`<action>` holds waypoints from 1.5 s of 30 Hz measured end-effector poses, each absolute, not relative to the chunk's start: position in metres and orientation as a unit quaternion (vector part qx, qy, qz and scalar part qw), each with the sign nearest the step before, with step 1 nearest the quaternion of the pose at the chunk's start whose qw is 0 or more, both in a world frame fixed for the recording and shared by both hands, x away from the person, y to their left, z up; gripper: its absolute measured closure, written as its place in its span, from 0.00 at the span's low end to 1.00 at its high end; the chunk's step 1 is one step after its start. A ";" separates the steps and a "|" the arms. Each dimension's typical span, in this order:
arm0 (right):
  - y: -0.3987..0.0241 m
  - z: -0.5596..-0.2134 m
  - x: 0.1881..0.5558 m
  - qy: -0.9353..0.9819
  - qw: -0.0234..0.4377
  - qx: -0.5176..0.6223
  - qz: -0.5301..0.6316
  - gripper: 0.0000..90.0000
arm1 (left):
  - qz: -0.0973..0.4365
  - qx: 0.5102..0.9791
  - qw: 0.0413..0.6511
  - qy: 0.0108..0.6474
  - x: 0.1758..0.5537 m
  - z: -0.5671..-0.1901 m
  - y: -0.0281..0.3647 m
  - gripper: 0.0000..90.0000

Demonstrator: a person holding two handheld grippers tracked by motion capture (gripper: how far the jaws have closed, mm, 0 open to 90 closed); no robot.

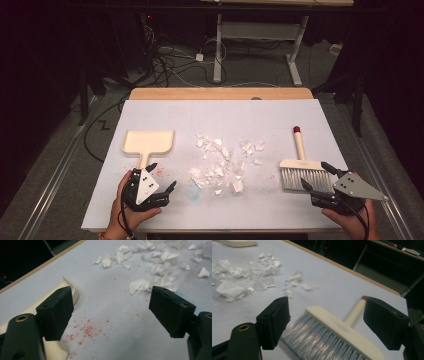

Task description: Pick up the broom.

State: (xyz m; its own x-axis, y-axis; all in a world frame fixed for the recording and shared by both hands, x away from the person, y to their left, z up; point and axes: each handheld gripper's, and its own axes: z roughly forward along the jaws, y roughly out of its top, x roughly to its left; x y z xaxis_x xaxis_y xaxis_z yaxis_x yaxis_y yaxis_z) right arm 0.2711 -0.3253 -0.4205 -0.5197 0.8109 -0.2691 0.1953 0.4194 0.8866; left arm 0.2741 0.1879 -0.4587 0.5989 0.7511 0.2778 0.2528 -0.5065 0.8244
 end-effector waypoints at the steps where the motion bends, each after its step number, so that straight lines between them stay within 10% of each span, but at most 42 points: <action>1: -0.325 -0.420 0.274 0.763 0.358 0.334 0.423 0.24 | 0.315 0.804 0.390 0.319 0.276 -0.457 0.187 0.21; 22: -0.338 -0.414 0.304 0.765 0.346 0.382 0.386 0.25 | 0.303 0.823 0.365 0.313 0.272 -0.462 0.185 0.21; 45: -0.329 -0.444 0.444 0.772 0.226 0.550 0.224 0.37 | 0.300 0.841 0.332 0.305 0.272 -0.466 0.178 0.21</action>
State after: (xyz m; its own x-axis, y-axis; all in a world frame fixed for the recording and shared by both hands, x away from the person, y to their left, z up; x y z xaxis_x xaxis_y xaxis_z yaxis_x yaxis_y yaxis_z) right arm 0.4444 -0.3295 -0.4441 -0.2923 0.9508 -0.1026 0.7480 0.2941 0.5950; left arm 0.2720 0.1781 -0.4663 0.6343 0.7120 0.3013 0.3134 -0.5930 0.7417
